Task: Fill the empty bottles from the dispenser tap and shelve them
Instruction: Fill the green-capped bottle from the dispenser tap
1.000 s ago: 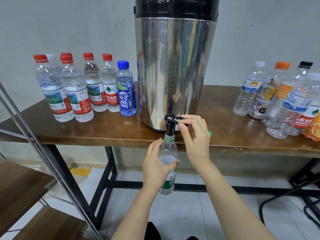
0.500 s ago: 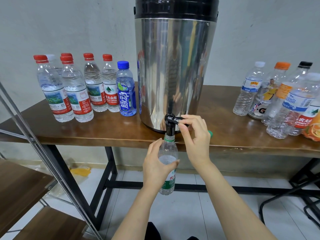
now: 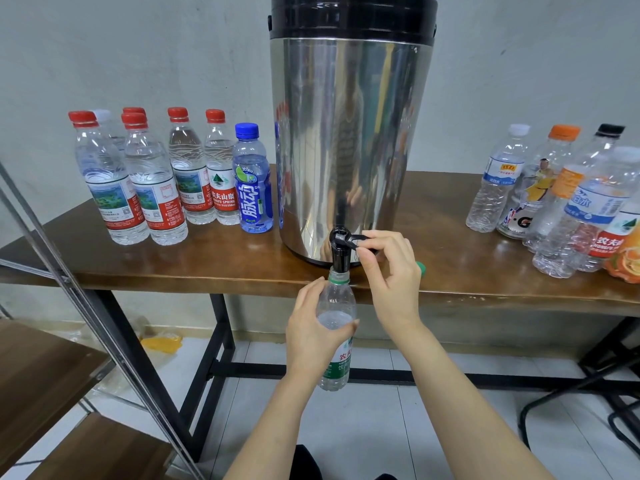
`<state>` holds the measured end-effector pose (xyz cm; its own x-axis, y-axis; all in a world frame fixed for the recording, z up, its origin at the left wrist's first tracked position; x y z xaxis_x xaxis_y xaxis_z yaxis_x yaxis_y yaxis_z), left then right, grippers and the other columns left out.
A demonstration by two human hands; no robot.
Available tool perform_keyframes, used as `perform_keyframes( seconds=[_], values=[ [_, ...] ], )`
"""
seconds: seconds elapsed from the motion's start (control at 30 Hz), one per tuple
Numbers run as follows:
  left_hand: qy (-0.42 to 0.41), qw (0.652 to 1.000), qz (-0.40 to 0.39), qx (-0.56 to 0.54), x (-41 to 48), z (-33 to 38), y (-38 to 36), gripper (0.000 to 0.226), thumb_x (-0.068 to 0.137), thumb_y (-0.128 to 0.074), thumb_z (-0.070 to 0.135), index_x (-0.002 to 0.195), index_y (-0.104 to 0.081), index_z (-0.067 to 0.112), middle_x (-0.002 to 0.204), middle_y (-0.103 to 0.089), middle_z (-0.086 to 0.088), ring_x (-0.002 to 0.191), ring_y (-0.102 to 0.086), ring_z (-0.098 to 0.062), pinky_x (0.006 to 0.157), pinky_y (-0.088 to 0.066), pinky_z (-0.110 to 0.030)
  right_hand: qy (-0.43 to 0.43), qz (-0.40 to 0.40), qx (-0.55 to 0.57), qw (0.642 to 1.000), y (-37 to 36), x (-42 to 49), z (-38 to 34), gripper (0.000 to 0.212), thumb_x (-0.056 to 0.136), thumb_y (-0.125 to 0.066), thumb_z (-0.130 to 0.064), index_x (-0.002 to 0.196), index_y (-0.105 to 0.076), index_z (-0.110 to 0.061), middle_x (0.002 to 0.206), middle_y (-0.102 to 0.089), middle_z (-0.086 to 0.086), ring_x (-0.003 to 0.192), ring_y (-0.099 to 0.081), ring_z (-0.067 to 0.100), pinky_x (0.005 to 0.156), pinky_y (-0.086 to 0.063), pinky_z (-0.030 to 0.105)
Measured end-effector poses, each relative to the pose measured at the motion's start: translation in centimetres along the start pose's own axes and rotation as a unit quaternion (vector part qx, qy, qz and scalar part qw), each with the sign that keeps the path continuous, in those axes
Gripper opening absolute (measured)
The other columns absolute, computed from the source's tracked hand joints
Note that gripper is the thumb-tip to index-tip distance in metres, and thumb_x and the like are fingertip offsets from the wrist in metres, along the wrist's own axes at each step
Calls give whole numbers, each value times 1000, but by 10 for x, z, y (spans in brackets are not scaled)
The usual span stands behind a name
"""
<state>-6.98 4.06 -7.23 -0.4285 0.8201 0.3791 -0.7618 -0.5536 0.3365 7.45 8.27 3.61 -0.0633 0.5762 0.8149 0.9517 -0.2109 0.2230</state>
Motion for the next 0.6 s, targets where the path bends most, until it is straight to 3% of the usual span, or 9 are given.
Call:
perform_keyframes(
  seconds=[0.6],
  values=[
    [-4,1000,-6,3,-1,2,0,79,64,-89,30,134,-52,31,137,-49,21,121,-46,5,102,-44,-24,-4,0,8,1000,0,1,1,20,95,-56,-27,93,-70,-12,107,-63,-6,96,-55,8,80,-43,13]
  ],
)
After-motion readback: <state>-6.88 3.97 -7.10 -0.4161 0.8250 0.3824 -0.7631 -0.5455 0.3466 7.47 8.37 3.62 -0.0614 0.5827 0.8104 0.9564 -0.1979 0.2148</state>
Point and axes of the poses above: each hand's wrist, its own x-axis towards the middle knuckle, its own y-axis out of the back of the hand, z = x × y, the point moved 8 cm from there along x, towards the middle knuckle
